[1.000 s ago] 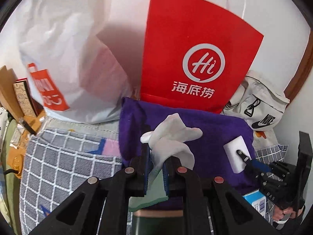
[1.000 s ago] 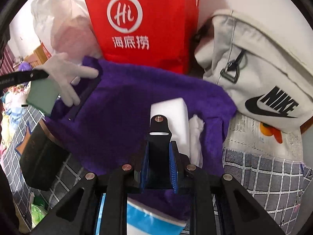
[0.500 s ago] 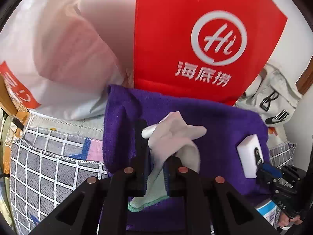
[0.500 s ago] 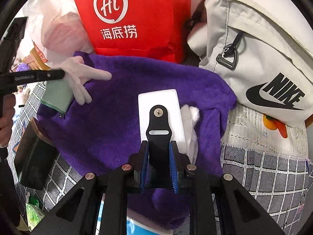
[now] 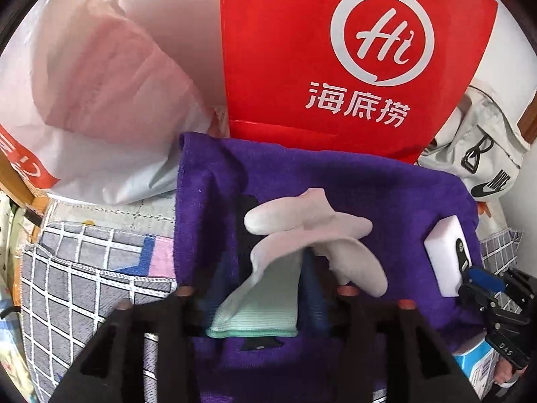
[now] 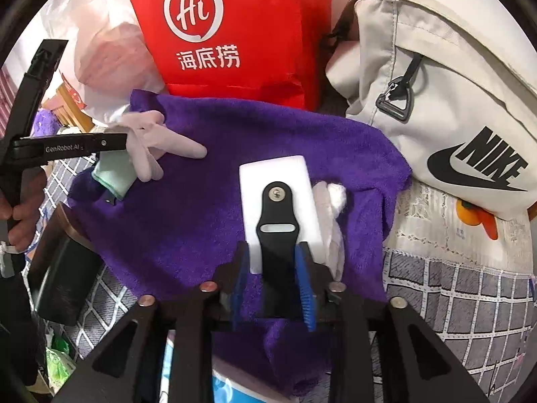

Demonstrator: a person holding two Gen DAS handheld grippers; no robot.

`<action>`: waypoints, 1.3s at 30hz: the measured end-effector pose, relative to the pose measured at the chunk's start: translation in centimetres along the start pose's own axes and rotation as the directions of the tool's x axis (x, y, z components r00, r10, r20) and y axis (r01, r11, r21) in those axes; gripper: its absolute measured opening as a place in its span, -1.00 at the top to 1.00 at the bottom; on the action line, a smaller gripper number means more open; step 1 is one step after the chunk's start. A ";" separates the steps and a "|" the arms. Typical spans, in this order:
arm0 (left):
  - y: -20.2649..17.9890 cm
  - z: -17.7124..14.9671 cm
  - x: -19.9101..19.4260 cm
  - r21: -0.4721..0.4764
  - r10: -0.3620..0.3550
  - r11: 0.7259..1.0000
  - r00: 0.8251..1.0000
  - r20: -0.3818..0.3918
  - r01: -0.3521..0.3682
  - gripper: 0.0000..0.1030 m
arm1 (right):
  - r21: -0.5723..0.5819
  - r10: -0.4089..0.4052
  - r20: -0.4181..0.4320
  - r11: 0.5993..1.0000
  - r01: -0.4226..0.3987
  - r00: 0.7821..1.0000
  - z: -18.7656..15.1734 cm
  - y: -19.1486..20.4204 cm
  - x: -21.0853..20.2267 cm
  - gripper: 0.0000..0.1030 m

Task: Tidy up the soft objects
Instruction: 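Carry the glove and strap onto the purple towel and open both grippers, then grasp the green tissue pack from the pile with the right gripper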

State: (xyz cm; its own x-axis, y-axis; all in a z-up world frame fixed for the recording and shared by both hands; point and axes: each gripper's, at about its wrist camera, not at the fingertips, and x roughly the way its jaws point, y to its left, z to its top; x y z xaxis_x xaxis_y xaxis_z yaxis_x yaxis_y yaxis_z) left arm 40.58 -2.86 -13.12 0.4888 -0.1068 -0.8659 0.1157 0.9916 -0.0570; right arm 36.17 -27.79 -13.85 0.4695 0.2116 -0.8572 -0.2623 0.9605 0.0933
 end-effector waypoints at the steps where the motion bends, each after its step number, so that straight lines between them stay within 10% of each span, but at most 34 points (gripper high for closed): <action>1: 0.0 -0.1 -0.3 0.006 0.002 1.000 1.000 0.010 -0.002 -0.12 | 0.000 -0.001 0.000 1.000 0.001 1.000 0.0 0.0 -0.1 0.29; 26: 4.8 -9.4 -13.6 -0.027 0.095 0.995 0.988 0.124 -0.092 -0.36 | 0.073 -0.024 0.135 0.997 0.015 0.991 -4.3 7.2 -10.6 -0.55; 39: 8.6 -18.5 -16.4 -0.120 0.139 0.984 0.987 0.082 -0.129 -0.36 | -0.045 0.067 0.081 0.997 -0.064 0.994 -11.7 16.8 -10.9 -0.56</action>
State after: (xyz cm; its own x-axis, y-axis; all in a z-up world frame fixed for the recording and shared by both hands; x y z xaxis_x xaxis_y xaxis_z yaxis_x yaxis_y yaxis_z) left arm 17.53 8.79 -8.64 0.5696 0.0266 -0.8215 -0.0531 0.9986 -0.0045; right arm 16.82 -16.10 -8.85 0.5174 0.2895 -0.8053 -0.3297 0.9358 0.1246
